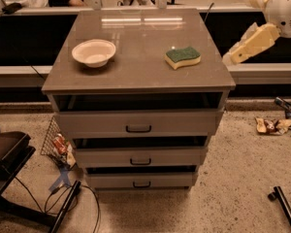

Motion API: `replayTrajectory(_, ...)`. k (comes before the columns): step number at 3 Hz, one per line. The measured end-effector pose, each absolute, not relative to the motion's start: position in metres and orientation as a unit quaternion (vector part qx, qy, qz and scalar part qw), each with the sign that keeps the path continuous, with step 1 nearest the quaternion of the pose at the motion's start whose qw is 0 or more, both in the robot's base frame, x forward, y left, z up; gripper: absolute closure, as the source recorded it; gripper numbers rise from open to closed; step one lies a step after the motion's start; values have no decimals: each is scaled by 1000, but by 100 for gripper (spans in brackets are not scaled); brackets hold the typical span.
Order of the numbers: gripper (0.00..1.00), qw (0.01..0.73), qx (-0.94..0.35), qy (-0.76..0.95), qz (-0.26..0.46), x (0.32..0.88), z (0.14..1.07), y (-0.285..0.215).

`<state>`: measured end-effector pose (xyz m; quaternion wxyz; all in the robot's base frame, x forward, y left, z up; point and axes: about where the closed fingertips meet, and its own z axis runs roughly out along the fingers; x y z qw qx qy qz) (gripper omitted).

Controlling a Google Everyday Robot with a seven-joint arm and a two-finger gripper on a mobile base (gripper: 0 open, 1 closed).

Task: Place sponge into paper bowl

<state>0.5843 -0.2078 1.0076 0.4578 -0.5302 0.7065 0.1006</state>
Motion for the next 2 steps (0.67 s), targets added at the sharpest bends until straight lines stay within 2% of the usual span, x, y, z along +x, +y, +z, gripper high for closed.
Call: replayTrajectory(2, 0, 467, -524, 702, 117, 590, 1008, -203)
